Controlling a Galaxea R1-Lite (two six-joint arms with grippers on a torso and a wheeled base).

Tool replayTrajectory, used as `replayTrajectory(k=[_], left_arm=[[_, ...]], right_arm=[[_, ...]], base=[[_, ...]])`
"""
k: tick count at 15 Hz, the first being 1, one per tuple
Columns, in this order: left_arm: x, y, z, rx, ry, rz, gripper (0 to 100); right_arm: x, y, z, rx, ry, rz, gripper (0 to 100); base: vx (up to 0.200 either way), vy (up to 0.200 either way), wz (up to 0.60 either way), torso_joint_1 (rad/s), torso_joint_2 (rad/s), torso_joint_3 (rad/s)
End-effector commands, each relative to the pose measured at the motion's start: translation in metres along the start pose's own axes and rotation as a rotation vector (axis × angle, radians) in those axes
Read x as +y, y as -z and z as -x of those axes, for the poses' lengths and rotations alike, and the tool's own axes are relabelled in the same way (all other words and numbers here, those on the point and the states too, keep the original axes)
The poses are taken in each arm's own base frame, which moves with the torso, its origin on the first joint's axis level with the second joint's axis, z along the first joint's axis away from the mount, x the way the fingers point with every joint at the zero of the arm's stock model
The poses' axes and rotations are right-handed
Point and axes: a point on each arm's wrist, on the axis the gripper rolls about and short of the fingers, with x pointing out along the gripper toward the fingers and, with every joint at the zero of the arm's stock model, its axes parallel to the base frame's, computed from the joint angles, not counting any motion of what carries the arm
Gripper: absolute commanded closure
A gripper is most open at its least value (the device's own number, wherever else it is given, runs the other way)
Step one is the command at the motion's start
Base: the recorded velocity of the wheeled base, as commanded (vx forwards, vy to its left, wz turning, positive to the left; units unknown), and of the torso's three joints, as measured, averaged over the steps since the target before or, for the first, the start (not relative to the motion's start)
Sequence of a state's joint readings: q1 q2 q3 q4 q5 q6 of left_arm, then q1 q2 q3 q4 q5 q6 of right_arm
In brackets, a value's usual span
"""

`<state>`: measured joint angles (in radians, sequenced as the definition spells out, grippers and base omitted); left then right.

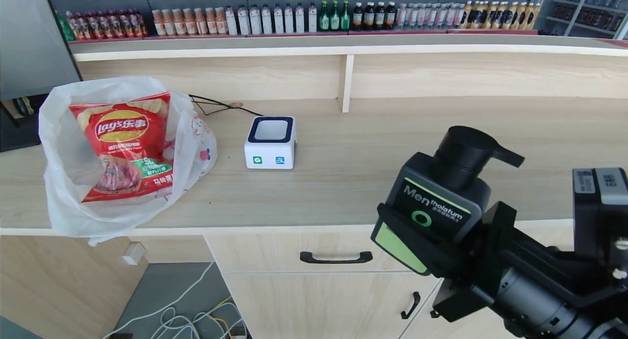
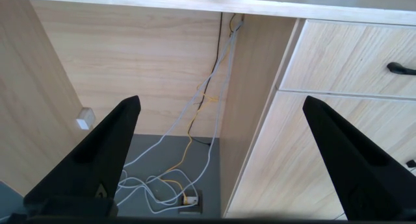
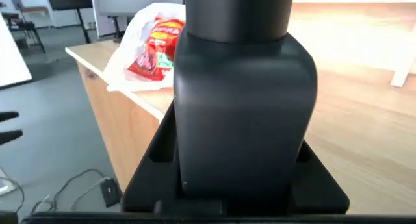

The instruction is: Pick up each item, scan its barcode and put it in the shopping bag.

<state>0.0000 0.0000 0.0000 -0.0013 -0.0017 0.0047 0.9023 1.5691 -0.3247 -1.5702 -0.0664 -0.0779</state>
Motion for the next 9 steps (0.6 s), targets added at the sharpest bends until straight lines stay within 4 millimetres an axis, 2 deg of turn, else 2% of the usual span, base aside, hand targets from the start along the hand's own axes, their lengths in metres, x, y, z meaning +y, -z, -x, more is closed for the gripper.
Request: replayTrajectory(k=[1,2,5,6,7,9], left_arm=[[0.0,0.0,0.0,0.0,0.0,0.0,0],[0.0,0.0,0.0,0.0,0.0,0.0,0],[0.0,0.0,0.0,0.0,0.001,0.0,0],[0.0,0.0,0.0,0.0,0.001,0.0,0],[0.0,0.0,0.0,0.0,0.0,0.0,0],[0.0,0.0,0.0,0.0,0.0,0.0,0]], right_arm=[[-0.009,-0.005,-0.027,-0.059,0.148,-0.053,100],[-0.013,-0.003,-0.03,-0.055,0.229,-0.088,100],[-0.034,0.002,-0.038,-0.063,0.332,-0.083,100],[-0.038,0.001,-0.039,-0.071,0.347,-0.079,100],[-0.054,-0.004,-0.04,-0.094,0.412,-0.055,100],[-0.063,-0.005,-0.045,-0.109,0.444,-0.038,100]], base=[[0.0,0.0,0.0,0.0,0.0,0.0],[0.0,0.0,0.0,0.0,0.0,0.0],[0.0,0.0,0.0,0.0,0.0,0.0],[0.0,0.0,0.0,0.0,0.0,0.0],[0.0,0.0,0.0,0.0,0.0,0.0],[0.0,0.0,0.0,0.0,0.0,0.0]])
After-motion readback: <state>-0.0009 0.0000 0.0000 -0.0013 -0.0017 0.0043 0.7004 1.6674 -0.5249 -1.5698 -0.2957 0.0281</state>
